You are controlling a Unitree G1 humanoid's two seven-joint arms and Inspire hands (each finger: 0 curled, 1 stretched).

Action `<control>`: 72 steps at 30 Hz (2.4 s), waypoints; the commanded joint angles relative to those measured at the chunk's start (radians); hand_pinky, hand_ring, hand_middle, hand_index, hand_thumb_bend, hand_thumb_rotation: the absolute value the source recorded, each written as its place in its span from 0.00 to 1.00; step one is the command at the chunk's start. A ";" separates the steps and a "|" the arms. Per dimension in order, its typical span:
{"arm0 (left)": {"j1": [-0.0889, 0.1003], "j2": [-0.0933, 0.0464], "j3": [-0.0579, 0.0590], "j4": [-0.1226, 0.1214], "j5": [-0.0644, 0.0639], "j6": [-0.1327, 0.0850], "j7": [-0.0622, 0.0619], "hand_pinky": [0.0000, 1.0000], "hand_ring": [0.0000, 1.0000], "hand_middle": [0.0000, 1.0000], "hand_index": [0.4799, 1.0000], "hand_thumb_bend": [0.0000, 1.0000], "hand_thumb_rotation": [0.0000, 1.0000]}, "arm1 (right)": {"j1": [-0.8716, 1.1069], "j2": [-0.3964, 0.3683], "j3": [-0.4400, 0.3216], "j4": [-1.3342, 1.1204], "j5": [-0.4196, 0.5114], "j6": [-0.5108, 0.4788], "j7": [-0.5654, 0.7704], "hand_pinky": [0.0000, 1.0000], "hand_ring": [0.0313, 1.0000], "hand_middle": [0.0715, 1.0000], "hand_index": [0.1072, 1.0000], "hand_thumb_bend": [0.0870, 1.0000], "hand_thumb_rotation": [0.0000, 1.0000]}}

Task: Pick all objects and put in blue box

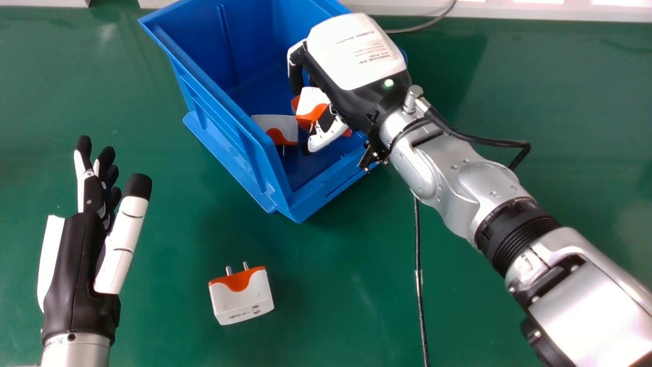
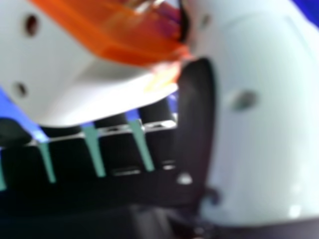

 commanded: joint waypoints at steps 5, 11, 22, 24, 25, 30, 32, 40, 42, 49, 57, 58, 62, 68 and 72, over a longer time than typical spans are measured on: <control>0.005 0.003 -0.004 -0.017 0.017 -0.005 0.010 1.00 1.00 1.00 1.00 0.76 0.87 | -0.051 -0.018 0.062 0.010 -0.028 0.034 -0.062 0.51 0.61 0.60 0.54 0.46 0.30; 0.007 0.001 -0.005 -0.019 0.016 -0.010 0.007 1.00 1.00 1.00 1.00 0.78 0.87 | -0.018 -0.031 0.077 -0.022 -0.018 0.079 -0.056 0.82 0.93 0.94 0.90 0.53 0.62; 0.004 0.002 -0.006 -0.011 0.015 -0.015 0.006 0.99 1.00 1.00 1.00 0.77 0.86 | 0.076 -0.074 0.046 -0.185 0.030 0.107 -0.031 0.98 1.00 1.00 1.00 0.52 0.75; 0.004 0.002 -0.005 -0.007 0.014 -0.018 0.006 0.99 1.00 1.00 1.00 0.77 0.86 | 0.112 -0.085 0.031 -0.241 0.046 0.110 -0.023 0.99 1.00 1.00 1.00 0.50 0.75; 0.003 0.002 -0.005 -0.006 0.014 -0.019 0.005 0.99 1.00 1.00 1.00 0.77 0.86 | 0.125 -0.089 0.027 -0.261 0.052 0.113 -0.019 0.99 1.00 1.00 1.00 0.49 0.75; 0.009 -0.001 -0.005 -0.013 0.011 -0.014 0.004 0.99 1.00 1.00 1.00 0.77 0.85 | 0.267 -0.140 -0.015 -0.477 0.074 0.124 0.003 1.00 1.00 1.00 1.00 0.46 0.74; 0.008 -0.001 -0.005 -0.010 0.011 -0.015 0.004 0.98 1.00 1.00 1.00 0.77 0.85 | 0.350 -0.172 -0.031 -0.596 0.069 0.132 0.013 1.00 1.00 1.00 1.00 0.45 0.73; 0.002 -0.005 -0.006 -0.002 0.010 -0.016 0.006 0.98 1.00 1.00 1.00 0.78 0.85 | 0.745 -0.298 -0.103 -1.030 0.058 0.125 0.041 1.00 1.00 1.00 1.00 0.42 0.71; 0.003 -0.004 -0.006 -0.002 0.011 -0.016 0.007 0.98 1.00 1.00 1.00 0.78 0.85 | 0.836 -0.322 -0.120 -1.112 0.049 0.127 0.051 1.00 1.00 1.00 1.00 0.41 0.71; -0.005 -0.001 -0.004 0.002 0.016 -0.014 0.012 0.97 1.00 1.00 1.00 0.78 0.85 | 1.124 -0.371 -0.152 -1.337 -0.030 0.135 0.087 1.00 1.00 1.00 0.97 0.37 0.70; -0.024 0.002 0.001 0.016 0.019 -0.015 0.017 0.97 1.00 1.00 1.00 0.77 0.85 | 1.251 -0.391 -0.115 -1.379 0.003 -0.006 0.122 1.00 1.00 1.00 0.94 0.38 0.73; -0.026 0.002 0.001 0.017 0.020 -0.015 0.018 0.97 1.00 1.00 1.00 0.77 0.85 | 1.253 -0.391 -0.113 -1.375 0.007 -0.023 0.127 1.00 1.00 1.00 0.94 0.38 0.74; -0.031 0.004 0.002 0.021 0.021 -0.016 0.021 0.98 1.00 1.00 1.00 0.76 0.85 | 1.244 -0.385 -0.091 -1.350 0.010 -0.084 0.157 1.00 1.00 1.00 0.94 0.38 0.75; -0.036 0.007 0.002 0.020 0.020 -0.013 0.023 0.98 1.00 1.00 1.00 0.75 0.85 | 1.203 -0.354 -0.060 -1.322 -0.026 -0.112 0.196 1.00 1.00 0.99 0.92 0.39 0.76; -0.042 0.008 0.003 0.028 0.020 -0.013 0.023 0.98 1.00 1.00 1.00 0.77 0.86 | 1.163 -0.327 -0.029 -1.291 -0.045 -0.117 0.209 1.00 0.99 0.98 0.92 0.39 0.76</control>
